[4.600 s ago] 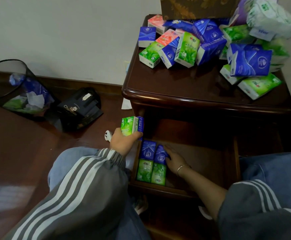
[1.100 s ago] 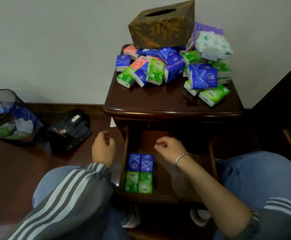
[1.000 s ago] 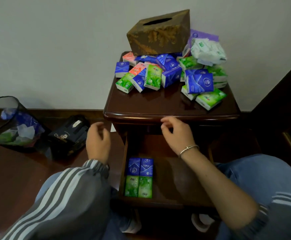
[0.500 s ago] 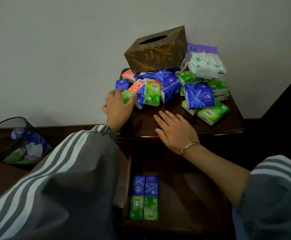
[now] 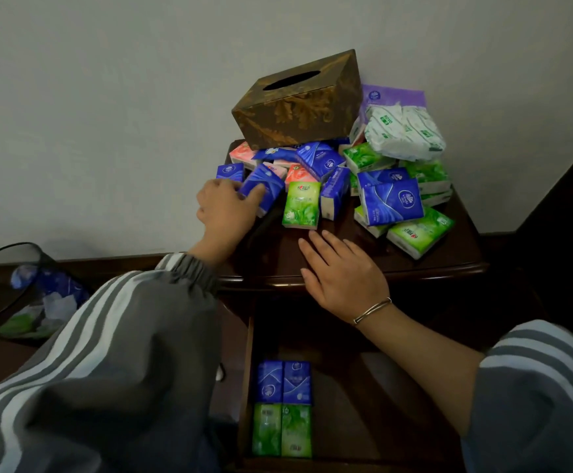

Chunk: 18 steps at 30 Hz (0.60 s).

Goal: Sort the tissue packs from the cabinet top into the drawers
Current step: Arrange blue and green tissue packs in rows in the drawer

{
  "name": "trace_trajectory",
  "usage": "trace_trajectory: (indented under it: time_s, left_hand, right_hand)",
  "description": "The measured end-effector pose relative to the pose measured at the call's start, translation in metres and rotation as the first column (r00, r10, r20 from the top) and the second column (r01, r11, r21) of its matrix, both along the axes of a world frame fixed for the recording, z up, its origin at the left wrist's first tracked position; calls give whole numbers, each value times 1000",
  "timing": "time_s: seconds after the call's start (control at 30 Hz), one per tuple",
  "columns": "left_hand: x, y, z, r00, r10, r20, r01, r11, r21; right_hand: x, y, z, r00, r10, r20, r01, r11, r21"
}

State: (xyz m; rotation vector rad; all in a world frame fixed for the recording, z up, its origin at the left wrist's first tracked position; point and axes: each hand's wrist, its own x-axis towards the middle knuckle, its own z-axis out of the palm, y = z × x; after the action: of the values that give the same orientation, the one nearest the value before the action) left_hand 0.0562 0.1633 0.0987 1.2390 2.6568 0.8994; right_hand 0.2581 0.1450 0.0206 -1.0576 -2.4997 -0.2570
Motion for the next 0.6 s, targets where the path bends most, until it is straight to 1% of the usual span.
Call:
trace_trajectory:
  time_s: [0.07,0.13,0.17,0.27,0.37,0.47,0.53,0.6]
  left_hand:
    - [-12,-1,4,981,55,187,-60,998,24]
    - [-18,-5,2,954,9,298,-12,1000,10]
    - [-18,-6,0,945,-22,326,25,1000,-5]
    - [-17,-5,-4,938,-52,342,68,997,-34]
    - [-18,-6,2,889,-7,457,24,999,-32]
    - [-21,-9,3,847,-34,530,89,993,-79]
    - [-18,-17,2,843,-58,535,131,986,-99]
    - [-16,-27,-4,877,-68,475,112,991,-66]
  right_hand:
    - [0,0,-1,1000,-2,0,2,1000,16]
    - [0,0,0,1000,0,-2,0,1000,21]
    - [0,-1,1,1000,1,-3,-1,1000,22]
    - [1,-1,1,1000,-3,-8,3,1000,28]
    - [1,-1,2,1000,1,-8,-1,999,32]
    - [0,0,3,1000,-1,-1,1,999,41]
    - [0,0,3,1000,4,-7,-4,999,54]
    - [0,0,3,1000,14,-11,-13,998,65]
